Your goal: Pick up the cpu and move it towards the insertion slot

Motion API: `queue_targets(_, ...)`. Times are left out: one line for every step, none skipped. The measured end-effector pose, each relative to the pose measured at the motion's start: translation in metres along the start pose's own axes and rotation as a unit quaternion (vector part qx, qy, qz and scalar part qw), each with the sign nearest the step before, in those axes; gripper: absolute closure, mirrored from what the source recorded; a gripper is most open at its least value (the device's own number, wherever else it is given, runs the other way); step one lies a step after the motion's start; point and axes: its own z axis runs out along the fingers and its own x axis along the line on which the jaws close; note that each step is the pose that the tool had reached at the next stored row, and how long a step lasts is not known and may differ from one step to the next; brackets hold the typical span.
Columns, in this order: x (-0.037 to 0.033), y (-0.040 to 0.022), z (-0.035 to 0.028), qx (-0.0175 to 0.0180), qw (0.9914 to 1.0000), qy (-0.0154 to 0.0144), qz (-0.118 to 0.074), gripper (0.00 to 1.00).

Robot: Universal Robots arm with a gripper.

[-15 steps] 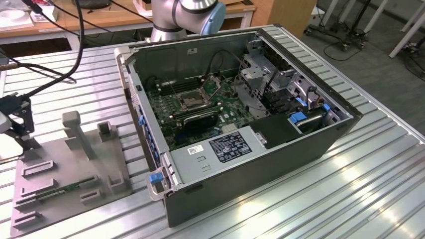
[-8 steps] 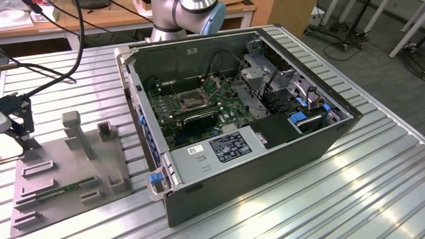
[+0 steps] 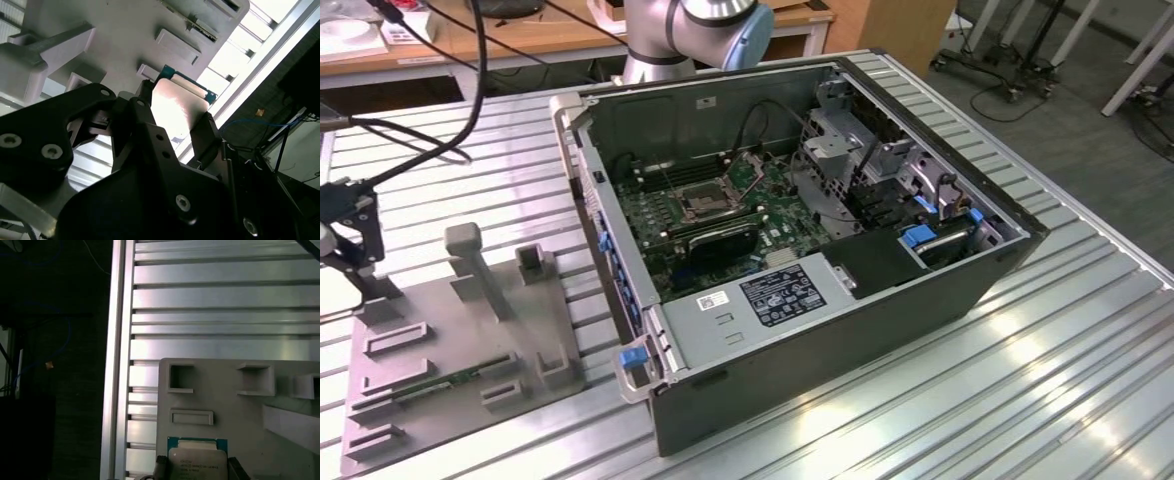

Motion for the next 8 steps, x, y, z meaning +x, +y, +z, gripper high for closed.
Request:
queue_targets(0.0000, 0.0001, -0.0025, 0.0000, 1.00000, -0.0001, 0.000, 0.45)
queue_targets(0.0000, 0.0002, -0.0051, 0.0000, 1.00000, -0.0001, 0.000, 0.45)
queue_targets(0.0000, 0.0003, -0.0076, 0.0000, 1.00000, -0.0001, 0.000, 0.45)
queue_targets(0.0000, 0.0004, -0.0106, 0.0000, 1.00000, 0.0000, 0.000, 0.45)
queue_targets(0.0000, 0.0005, -0.0134, -0.0001, 1.00000, -0.0001, 0.000, 0.45)
queue_targets(0.0000, 0.0006, -0.0162, 0.0000, 1.00000, -0.0001, 0.000, 0.45)
queue_targets(0.0000, 0.0007, -0.0186, 0.0000, 1.00000, 0.0000, 0.000, 0.45)
queue_targets(0.0000, 0.0008, -0.0207, 0.0000, 1.00000, -0.0001, 0.000, 0.45)
